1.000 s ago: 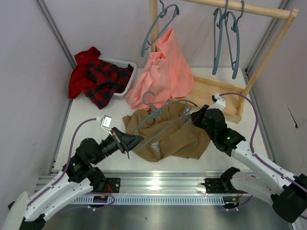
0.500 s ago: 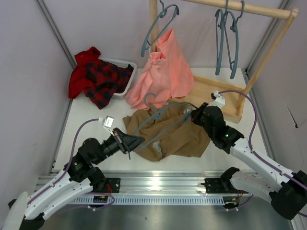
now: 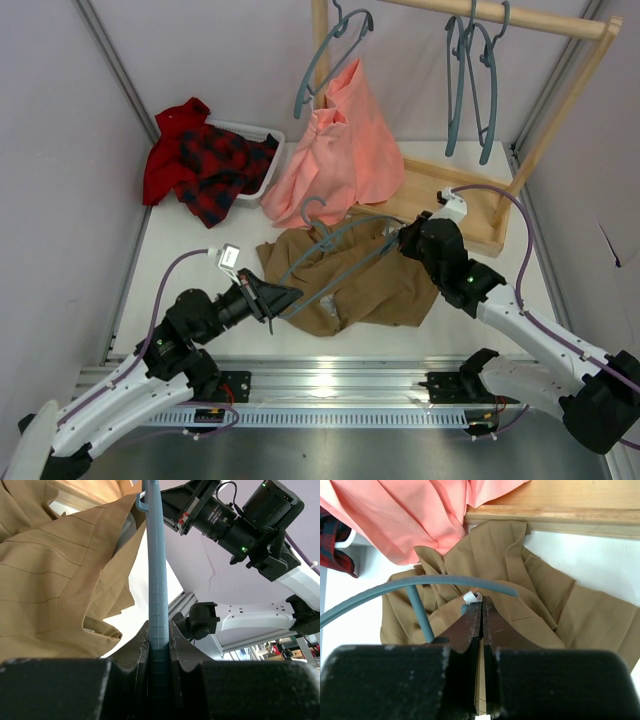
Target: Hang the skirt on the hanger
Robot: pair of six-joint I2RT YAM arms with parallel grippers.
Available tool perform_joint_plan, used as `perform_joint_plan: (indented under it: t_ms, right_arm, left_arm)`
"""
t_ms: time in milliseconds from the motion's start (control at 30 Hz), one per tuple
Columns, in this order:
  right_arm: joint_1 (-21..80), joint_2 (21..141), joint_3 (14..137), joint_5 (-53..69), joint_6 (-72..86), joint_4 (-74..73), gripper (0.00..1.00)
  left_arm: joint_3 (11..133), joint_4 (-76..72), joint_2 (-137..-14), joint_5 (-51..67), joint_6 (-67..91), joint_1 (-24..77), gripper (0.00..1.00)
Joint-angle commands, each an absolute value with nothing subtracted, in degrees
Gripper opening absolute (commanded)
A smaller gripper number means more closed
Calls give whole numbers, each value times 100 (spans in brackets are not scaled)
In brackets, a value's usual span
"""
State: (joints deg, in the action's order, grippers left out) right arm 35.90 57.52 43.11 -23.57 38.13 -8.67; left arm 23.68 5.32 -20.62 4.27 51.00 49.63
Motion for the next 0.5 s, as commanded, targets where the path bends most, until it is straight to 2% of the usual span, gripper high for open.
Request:
perform_joint_plan:
  t_ms: [0,467]
  right_arm:
    - [3621,5704,4614,-2444,3507,-422,0]
    - [3823,5853,4632,-2162,2083,-158,0]
  left_arm:
    - [2355,492,-2109,290,5010,5010,0]
    - [2505,264,-2426,528,4781,5045,0]
